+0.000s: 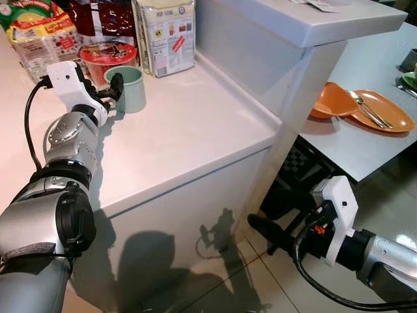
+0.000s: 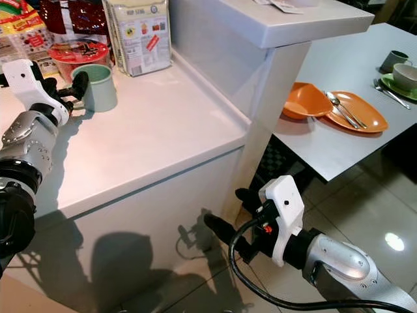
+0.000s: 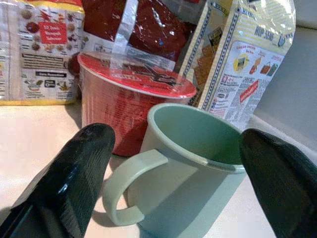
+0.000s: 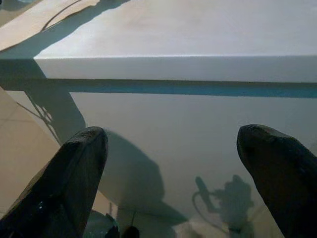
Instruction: Setting the table
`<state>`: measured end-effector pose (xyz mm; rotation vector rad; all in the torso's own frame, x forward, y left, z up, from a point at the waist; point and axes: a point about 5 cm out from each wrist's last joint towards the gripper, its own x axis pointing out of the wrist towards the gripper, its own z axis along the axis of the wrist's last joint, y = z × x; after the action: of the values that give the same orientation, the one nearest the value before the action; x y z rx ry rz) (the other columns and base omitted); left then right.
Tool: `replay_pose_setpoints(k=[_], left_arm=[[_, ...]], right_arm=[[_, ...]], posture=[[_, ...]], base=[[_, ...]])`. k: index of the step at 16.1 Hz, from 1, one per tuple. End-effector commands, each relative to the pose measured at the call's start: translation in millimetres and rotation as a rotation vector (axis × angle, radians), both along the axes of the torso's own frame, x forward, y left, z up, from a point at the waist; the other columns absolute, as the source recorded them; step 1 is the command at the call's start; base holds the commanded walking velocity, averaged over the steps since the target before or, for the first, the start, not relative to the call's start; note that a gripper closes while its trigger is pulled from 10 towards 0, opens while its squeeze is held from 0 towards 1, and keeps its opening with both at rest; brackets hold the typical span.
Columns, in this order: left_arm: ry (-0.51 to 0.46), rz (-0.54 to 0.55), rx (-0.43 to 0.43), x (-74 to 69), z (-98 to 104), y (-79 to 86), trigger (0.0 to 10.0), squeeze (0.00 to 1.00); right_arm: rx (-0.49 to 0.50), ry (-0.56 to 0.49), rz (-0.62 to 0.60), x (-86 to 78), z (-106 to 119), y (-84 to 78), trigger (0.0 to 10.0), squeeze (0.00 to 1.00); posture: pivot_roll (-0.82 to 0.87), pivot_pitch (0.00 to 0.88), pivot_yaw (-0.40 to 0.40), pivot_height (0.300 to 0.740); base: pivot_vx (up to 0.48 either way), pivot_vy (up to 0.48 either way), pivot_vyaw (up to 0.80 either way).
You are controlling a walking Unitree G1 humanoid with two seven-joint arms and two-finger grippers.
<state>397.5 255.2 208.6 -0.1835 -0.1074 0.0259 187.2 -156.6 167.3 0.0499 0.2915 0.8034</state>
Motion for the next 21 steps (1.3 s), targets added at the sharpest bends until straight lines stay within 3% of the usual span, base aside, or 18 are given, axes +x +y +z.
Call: replay_pose_setpoints(k=[1, 6, 8, 12, 14, 16, 18, 19, 21], left_arm=[[0.028, -0.024, 0.021, 1.7, -2.2, -5.4, 10.0, 0.00], [0.067, -0.276, 0.128, -1.8, -9.9, -15.7, 10.0, 0.00], [0.087, -0.379, 0.222, -6.5, -7.9, -9.1, 10.0, 0.00], [0.024, -0.497, 0.216, -12.8, 12.5, 5.8, 10.0, 0.00], [-0.103, -0.447, 0.157, -11.3, 35.8, 12.1, 10.0, 0.00], [-0.148, -0.378, 0.131, -9.2, 44.9, 14.3, 10.0, 0.00], [-0.091, -0.237, 0.226, -4.9, 39.6, 14.0, 10.0, 0.00], [-0.017, -0.172, 0.308, -3.2, 31.1, 13.7, 10.0, 0.00], [0.035, -0.142, 0.357, -1.2, 20.1, 7.6, 10.0, 0.00]], right_arm=[[-0.011, -0.012, -0.001, -1.7, 5.4, -1.7, 10.0, 0.00], [-0.001, -0.026, 0.004, 2.2, 7.1, 4.7, 10.0, 0.00], [0.011, -0.035, 0.010, 6.7, 7.3, 9.5, 10.0, 0.00], [0.031, -0.049, 0.019, 13.9, 6.9, 15.1, 10.0, 0.00], [0.037, -0.055, 0.018, 18.0, 6.8, 16.5, 10.0, 0.00], [0.038, -0.055, 0.018, 19.0, 6.4, 16.4, 10.0, 0.00], [0.040, -0.059, 0.016, 19.9, 5.9, 15.6, 10.0, 0.00], [0.039, -0.060, 0.014, 20.5, 5.7, 15.0, 10.0, 0.00], [0.034, -0.061, 0.016, 20.5, 5.6, 13.4, 10.0, 0.00]], posture=[[-0.29, 0.032, -0.064, 0.740], [-0.26, 0.000, -0.050, 0.740], [-0.24, 0.000, -0.047, 0.740], [-0.20, 0.000, -0.049, 0.740], [-0.18, 0.000, -0.052, 0.740], [-0.18, 0.000, -0.053, 0.740], [-0.18, 0.000, -0.052, 0.740], [-0.18, 0.000, -0.048, 0.740], [-0.19, 0.000, -0.045, 0.740]], base=[[0.000, 0.000, 0.00], [0.000, 0.000, 0.00], [0.000, 0.000, 0.00], [0.000, 0.000, 0.00], [0.000, 0.000, 0.00], [0.000, 0.000, 0.00], [0.000, 0.000, 0.00], [0.000, 0.000, 0.00], [0.000, 0.000, 0.00]])
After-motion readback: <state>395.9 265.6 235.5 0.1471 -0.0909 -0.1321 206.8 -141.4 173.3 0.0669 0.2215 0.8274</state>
